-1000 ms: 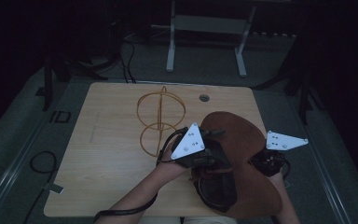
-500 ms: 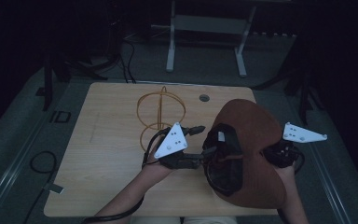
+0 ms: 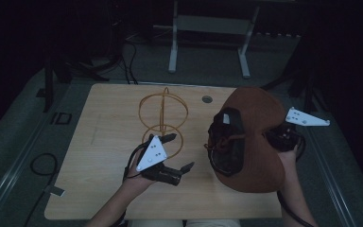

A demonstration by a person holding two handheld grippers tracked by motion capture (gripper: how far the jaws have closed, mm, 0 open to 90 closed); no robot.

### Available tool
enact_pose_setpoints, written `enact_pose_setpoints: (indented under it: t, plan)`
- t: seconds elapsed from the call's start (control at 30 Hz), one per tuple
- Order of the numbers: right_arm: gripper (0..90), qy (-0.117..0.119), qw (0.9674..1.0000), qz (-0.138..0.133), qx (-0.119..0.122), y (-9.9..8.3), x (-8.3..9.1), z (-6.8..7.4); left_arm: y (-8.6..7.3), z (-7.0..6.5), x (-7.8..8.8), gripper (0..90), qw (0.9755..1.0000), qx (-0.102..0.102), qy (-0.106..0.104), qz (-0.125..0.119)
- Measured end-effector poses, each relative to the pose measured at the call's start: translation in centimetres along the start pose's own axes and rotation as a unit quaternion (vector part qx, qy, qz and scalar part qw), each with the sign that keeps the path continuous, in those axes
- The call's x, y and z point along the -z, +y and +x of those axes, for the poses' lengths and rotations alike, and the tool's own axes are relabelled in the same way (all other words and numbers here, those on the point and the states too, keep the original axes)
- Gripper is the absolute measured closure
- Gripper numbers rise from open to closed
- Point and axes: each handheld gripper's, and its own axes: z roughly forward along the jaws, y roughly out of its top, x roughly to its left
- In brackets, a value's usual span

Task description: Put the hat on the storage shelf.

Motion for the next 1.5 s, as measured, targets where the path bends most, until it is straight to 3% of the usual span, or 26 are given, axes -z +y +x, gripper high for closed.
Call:
enact_pose_setpoints:
  t: [0.3,0.4,0.47,0.63,0.67,0.7,0.73,0.77,0.8,0.83,0.87,0.9,0.93,0.97,1.03,1.1,1.13,1.17,1.2,1.27,1.3,1.33,1.4,1.43,1.5]
  plan:
    - [86.8,-0.014,0.9998,-0.008,-0.011,1.3,-2.2,-1.5,-3.7,1.3,2.9,2.7,0.9991,0.018,0.037,0.014]
    - [86.8,-0.014,0.9997,-0.011,-0.017,1.7,-3.4,-2.1,-6.1,1.9,4.2,2.8,0.9967,0.028,0.068,0.033]
    - [86.8,-0.019,0.9997,-0.006,-0.016,1.9,-4.1,-2.2,-6.7,2.1,4.5,2.8,0.9960,0.033,0.074,0.039]
    - [86.7,-0.023,0.9996,0.006,-0.016,2.0,-5.8,-2.7,-10.0,3.1,6.8,2.8,0.9894,0.065,0.109,0.071]
    - [86.7,-0.026,0.9995,0.009,-0.015,2.0,-6.1,-2.9,-10.0,3.1,6.8,2.8,0.9894,0.065,0.109,0.071]
    - [86.7,-0.027,0.9994,0.013,-0.016,2.0,-6.5,-3.1,-11.1,3.4,7.6,2.7,0.9850,0.078,0.127,0.088]
    - [86.7,-0.028,0.9993,0.015,-0.018,2.0,-6.8,-3.3,-11.6,3.6,8.1,2.8,0.9827,0.084,0.137,0.091]
    - [86.7,-0.030,0.9992,0.016,-0.020,2.1,-7.0,-3.4,-11.6,3.6,8.1,2.8,0.9827,0.084,0.137,0.091]
    - [86.7,-0.030,0.9992,0.016,-0.020,2.1,-7.0,-3.4,-12.1,3.8,8.7,2.8,0.9779,0.091,0.154,0.108]
    - [86.7,-0.034,0.9991,0.019,-0.019,2.2,-7.5,-3.7,-12.4,3.9,9.1,2.8,0.9760,0.092,0.165,0.109]
    - [86.7,-0.037,0.9989,0.022,-0.018,2.2,-7.8,-3.8,-13.2,4.3,10.1,2.8,0.9669,0.110,0.192,0.127]
    - [86.7,-0.037,0.9989,0.022,-0.018,2.2,-7.8,-3.8,-13.2,4.3,10.1,2.8,0.9669,0.110,0.192,0.127]
    - [86.7,-0.040,0.9987,0.028,-0.016,2.3,-8.3,-4.0,-14.0,4.7,11.0,2.8,0.9573,0.128,0.213,0.148]
    - [86.6,-0.042,0.9985,0.031,-0.016,2.3,-8.6,-4.1,-14.0,4.7,11.0,2.8,0.9573,0.128,0.213,0.148]
    - [86.6,-0.045,0.9982,0.036,-0.014,2.3,-8.9,-4.1,-14.7,4.9,11.7,2.8,0.9494,0.140,0.230,0.161]
    - [86.6,-0.052,0.9976,0.043,-0.011,2.2,-9.8,-4.3,-15.6,5.2,12.5,2.8,0.9340,0.156,0.265,0.182]
    - [86.7,-0.055,0.9974,0.045,-0.012,2.2,-10.0,-4.3,-15.8,5.3,12.8,2.8,0.9280,0.161,0.279,0.187]
    - [86.6,-0.055,0.9974,0.044,-0.014,2.2,-10.3,-4.4,-15.8,5.3,12.8,2.7,0.9280,0.161,0.279,0.187]
    - [86.7,-0.057,0.9973,0.045,-0.015,2.3,-10.6,-4.5,-16.0,5.4,13.1,2.8,0.9229,0.167,0.292,0.187]
    - [86.7,-0.058,0.9972,0.044,-0.016,2.4,-10.8,-4.6,-16.2,5.7,13.7,2.7,0.9093,0.172,0.323,0.198]
    - [86.6,-0.056,0.9974,0.040,-0.019,2.7,-11.0,-4.6,-16.3,5.8,14.1,2.8,0.9043,0.176,0.340,0.189]
    - [86.7,-0.057,0.9975,0.036,-0.019,3.1,-11.3,-4.6,-16.4,6.0,14.4,2.8,0.8969,0.180,0.355,0.194]
    - [86.6,-0.058,0.9978,0.029,-0.015,3.9,-11.7,-4.5,-16.6,6.3,14.9,2.7,0.8894,0.182,0.374,0.189]
    - [86.7,-0.059,0.9978,0.025,-0.013,4.4,-11.9,-4.4,-16.7,6.4,15.1,2.8,0.8817,0.184,0.387,0.197]
    - [86.6,-0.058,0.9981,0.018,-0.006,5.7,-12.4,-4.1,-16.9,6.6,15.2,2.8,0.8766,0.188,0.398,0.195]
